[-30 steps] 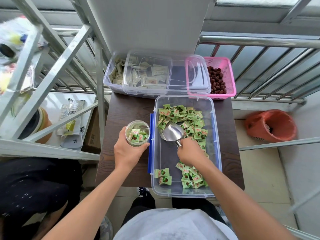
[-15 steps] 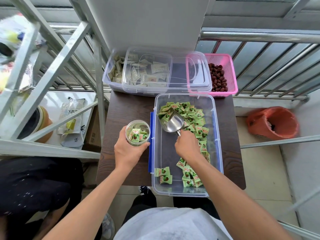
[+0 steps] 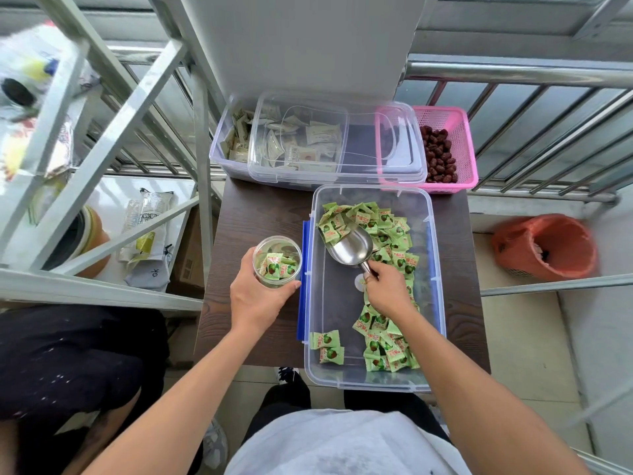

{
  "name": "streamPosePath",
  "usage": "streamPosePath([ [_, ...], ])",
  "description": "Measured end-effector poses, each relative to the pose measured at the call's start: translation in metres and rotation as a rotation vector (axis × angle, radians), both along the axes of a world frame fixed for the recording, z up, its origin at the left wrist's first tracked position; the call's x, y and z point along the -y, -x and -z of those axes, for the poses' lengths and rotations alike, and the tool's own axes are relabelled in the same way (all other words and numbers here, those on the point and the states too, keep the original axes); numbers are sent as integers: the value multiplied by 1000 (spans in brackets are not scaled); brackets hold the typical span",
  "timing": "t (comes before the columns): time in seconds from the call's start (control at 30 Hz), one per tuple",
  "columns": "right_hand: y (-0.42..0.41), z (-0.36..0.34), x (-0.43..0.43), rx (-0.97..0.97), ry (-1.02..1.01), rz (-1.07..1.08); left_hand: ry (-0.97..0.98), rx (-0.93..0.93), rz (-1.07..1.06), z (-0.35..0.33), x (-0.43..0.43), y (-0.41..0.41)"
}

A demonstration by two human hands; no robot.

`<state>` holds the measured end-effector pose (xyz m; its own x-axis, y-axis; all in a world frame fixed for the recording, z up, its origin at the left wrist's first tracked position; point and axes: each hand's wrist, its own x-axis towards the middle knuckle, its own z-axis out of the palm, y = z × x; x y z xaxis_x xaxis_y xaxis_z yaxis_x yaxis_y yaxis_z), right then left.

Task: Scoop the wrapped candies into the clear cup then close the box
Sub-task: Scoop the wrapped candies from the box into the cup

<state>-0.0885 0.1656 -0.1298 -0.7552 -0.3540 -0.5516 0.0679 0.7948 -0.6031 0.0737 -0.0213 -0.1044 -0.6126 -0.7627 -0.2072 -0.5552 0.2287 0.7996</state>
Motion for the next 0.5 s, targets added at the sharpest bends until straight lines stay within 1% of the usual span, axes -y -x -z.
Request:
streamPosePath([
  [0.13, 3, -2, -11, 43, 74, 49, -2, 10, 9, 0, 2, 0],
  [0.27, 5, -13, -20, 26, 146, 93, 0, 15, 15, -1, 2, -1],
  [0.5, 8, -42, -34, 9, 175, 34, 10, 7, 38, -4, 2, -1],
])
